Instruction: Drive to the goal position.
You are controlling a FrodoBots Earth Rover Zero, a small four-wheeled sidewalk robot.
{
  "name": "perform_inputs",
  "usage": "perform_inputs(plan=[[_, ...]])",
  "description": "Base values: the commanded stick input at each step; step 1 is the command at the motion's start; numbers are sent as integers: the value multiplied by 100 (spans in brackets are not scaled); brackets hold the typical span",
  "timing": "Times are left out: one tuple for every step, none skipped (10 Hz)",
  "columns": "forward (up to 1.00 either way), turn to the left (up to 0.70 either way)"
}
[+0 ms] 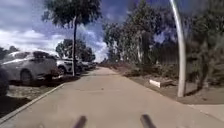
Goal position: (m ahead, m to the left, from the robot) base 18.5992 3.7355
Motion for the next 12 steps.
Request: perform_inputs(plan=[[100,0],[100,0],[100,0],[100,0],[100,0],[100,0],[100,0],[100,0],[100,0],[100,0],[100,0],[100,0]])
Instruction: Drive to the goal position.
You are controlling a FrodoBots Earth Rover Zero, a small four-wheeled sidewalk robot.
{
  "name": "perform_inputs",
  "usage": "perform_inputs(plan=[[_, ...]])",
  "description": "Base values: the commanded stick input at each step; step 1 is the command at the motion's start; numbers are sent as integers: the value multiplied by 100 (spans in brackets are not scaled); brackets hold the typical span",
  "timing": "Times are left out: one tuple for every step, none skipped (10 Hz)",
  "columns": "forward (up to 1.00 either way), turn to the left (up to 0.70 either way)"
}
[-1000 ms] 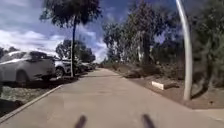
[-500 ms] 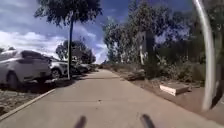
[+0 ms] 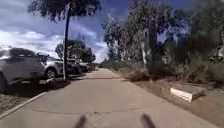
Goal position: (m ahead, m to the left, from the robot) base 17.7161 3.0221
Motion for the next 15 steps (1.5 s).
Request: perform_inputs(plan=[[100,40],[100,40],[100,10],[100,0],[100,0],[100,0],[100,0],[100,0],[100,0],[100,0],[100,0],[100,0],[100,0],[100,0],[100,0]])
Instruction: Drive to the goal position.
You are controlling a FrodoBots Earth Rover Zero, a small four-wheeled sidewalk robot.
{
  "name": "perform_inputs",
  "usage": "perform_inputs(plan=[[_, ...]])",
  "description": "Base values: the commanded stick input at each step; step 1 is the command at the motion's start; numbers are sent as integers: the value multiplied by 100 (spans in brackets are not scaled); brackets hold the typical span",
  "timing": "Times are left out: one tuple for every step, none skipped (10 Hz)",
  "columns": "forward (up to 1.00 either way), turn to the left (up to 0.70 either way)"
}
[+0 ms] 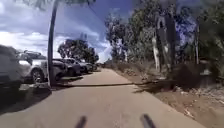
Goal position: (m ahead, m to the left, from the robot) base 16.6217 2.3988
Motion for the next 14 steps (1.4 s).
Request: perform_inputs(plan=[[100,0],[100,0],[100,0],[100,-6],[100,-22],[100,-38],[100,0],[100,0],[100,0],[100,0],[100,0],[100,0],[100,0],[100,0]])
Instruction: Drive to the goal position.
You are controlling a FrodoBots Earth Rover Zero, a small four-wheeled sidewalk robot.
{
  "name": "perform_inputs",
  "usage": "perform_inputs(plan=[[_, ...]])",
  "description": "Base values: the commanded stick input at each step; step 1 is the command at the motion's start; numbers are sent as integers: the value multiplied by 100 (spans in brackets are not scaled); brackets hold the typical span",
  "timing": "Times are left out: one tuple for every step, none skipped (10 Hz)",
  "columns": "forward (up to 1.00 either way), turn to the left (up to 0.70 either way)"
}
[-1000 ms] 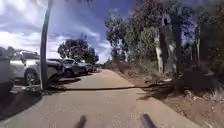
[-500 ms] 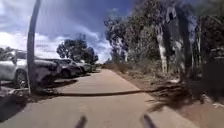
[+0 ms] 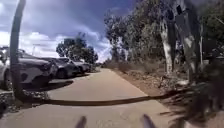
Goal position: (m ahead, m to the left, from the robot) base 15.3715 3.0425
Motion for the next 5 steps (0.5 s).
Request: perform_inputs(plan=[[100,0],[100,0],[100,0],[100,0],[100,0]])
